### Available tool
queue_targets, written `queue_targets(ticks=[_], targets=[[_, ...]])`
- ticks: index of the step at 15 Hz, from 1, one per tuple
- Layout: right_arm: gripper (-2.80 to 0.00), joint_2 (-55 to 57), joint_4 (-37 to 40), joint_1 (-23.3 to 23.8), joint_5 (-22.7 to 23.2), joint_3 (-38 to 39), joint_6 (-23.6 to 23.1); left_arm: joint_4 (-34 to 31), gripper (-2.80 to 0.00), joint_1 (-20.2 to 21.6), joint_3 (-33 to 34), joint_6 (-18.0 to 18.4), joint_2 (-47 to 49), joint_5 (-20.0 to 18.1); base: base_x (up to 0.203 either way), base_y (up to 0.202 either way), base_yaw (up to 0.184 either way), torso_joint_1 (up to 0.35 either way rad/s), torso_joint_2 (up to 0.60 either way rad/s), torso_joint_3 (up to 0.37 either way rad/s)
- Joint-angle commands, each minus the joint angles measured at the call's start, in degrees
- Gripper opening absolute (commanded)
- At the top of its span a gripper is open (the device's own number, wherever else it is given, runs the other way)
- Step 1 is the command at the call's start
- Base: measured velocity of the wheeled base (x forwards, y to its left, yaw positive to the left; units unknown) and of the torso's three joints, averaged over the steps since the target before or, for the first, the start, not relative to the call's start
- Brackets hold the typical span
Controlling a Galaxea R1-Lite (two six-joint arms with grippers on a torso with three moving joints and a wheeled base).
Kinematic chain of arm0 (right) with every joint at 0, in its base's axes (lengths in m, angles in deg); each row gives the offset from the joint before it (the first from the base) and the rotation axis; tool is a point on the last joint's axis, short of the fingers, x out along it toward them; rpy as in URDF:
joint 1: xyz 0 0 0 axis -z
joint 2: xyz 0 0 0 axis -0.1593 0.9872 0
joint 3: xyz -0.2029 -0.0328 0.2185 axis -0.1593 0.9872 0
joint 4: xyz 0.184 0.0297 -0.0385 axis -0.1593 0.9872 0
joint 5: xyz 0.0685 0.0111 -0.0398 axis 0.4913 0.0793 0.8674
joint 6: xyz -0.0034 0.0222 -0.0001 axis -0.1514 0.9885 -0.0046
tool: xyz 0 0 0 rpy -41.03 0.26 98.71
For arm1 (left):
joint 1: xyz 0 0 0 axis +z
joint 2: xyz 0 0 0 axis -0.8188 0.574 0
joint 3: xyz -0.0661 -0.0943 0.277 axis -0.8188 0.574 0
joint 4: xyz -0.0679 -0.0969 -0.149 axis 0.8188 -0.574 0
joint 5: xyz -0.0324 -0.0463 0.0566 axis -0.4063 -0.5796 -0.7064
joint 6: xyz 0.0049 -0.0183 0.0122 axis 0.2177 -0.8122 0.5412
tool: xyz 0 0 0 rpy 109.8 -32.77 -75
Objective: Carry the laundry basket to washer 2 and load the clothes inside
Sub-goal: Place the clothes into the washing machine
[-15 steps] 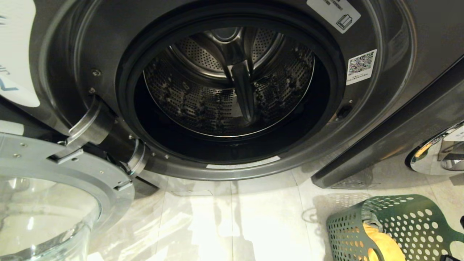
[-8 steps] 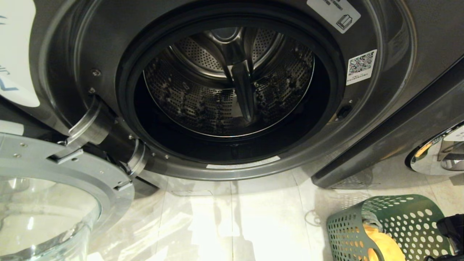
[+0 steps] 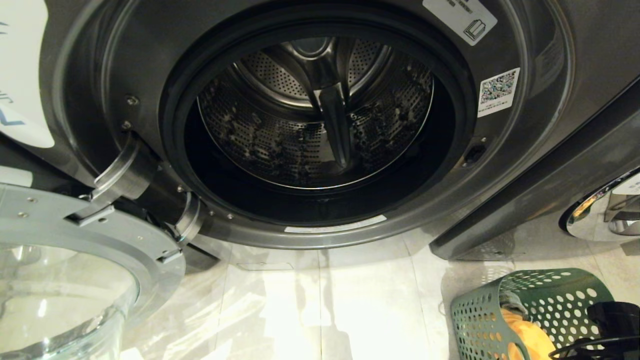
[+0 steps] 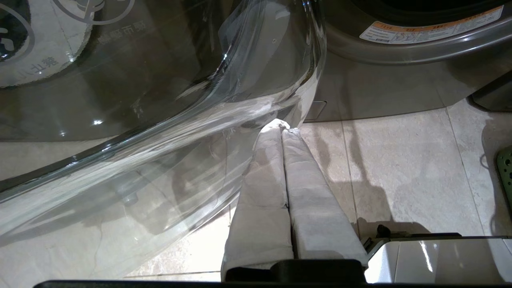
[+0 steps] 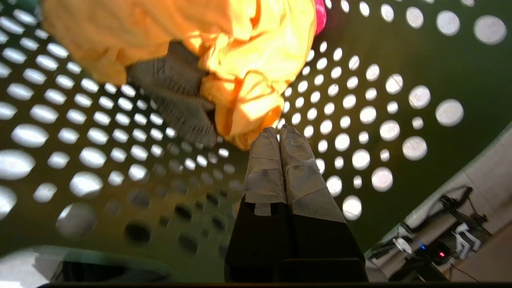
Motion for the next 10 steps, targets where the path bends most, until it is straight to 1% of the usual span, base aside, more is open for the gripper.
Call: queue_targets(ticks=[1, 3, 4, 6, 7, 8, 10], targets=[[-2.8, 7.34, -2.87, 3.02, 0.64, -0.15, -0.64, 0.04, -2.8, 0.0, 0.0, -0.01, 0.07, 0.02, 0.0, 0.0, 0.0, 0.0, 0.0, 0.0], [-2.8, 9.89, -3.14, 5.45, 1.77, -1.78, -2.06, 0.04, -2.8, 0.0, 0.0, -0.01, -0.01, 0.02, 0.0, 0.0, 0.0, 0.0, 0.0, 0.0], [-2.8, 11.55, -3.16, 7.55, 3.16, -3.42, -3.64, 0.04, -2.8, 0.0, 0.0, -0.01, 0.0, 0.02, 0.0, 0.0, 0.0, 0.0, 0.0, 0.0], [-2.8, 15.31, -3.08, 10.6, 7.0, -6.3, -8.96, 0.04, -2.8, 0.0, 0.0, -0.01, 0.05, 0.02, 0.0, 0.0, 0.0, 0.0, 0.0, 0.0], [0.0, 16.89, -2.91, 11.98, 9.57, -8.53, -11.84, 0.04, -2.8, 0.0, 0.0, -0.01, 0.01, 0.02, 0.0, 0.0, 0.0, 0.0, 0.0, 0.0], [0.0, 17.9, -2.63, 12.78, 13.64, -10.18, -13.18, 0.04, -2.8, 0.0, 0.0, -0.01, -0.01, 0.02, 0.0, 0.0, 0.0, 0.0, 0.0, 0.0], [0.0, 19.2, -2.11, 13.29, 22.03, -14.17, -14.13, 0.04, -2.8, 0.0, 0.0, -0.01, -0.01, 0.02, 0.0, 0.0, 0.0, 0.0, 0.0, 0.0]])
